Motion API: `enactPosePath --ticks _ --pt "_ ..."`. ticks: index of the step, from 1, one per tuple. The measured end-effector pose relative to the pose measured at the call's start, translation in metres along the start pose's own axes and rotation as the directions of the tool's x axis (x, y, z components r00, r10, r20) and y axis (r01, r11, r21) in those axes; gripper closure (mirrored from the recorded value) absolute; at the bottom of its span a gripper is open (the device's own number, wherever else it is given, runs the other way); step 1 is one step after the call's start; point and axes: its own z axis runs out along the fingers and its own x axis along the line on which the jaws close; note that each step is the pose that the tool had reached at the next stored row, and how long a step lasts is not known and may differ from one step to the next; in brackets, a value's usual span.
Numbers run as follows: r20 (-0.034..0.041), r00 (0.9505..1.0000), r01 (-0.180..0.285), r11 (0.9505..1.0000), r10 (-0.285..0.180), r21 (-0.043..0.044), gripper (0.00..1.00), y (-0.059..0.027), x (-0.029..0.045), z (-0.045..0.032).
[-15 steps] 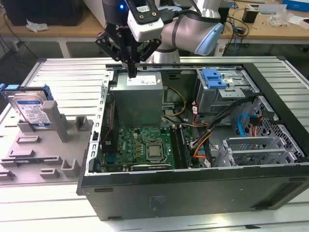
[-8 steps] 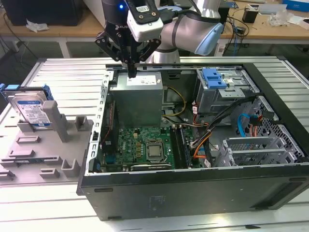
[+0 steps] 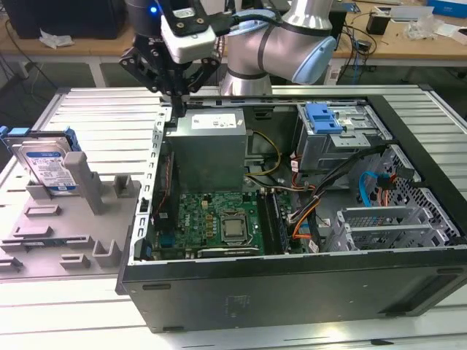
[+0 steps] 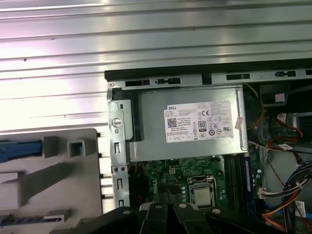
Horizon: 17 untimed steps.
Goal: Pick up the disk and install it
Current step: 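Reach for the disk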
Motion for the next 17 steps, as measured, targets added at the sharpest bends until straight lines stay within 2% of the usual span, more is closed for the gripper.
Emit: enactPosePath --ticks 3,5,11,13,17 --pt "0.0 1.0 0.0 1.0 0.0 -0.0001 0.89 -0.0005 0.0105 -0.0002" --pt "0.0 1.0 0.0 1.0 0.0 0.0 0.89 -0.0011 0.0204 -0.0005" --pt "0.0002 1.0 -0.001 1.0 0.001 0.0 0.89 -0.0018 0.0414 -0.0008" --pt "0.0002 1.0 -0.001 1.0 0.001 0.0 0.89 -0.0018 0.0538 -0.001" --pt "0.0003 1.0 -0.002 1.0 0.002 0.0 0.89 -0.0017 0.0662 -0.0012"
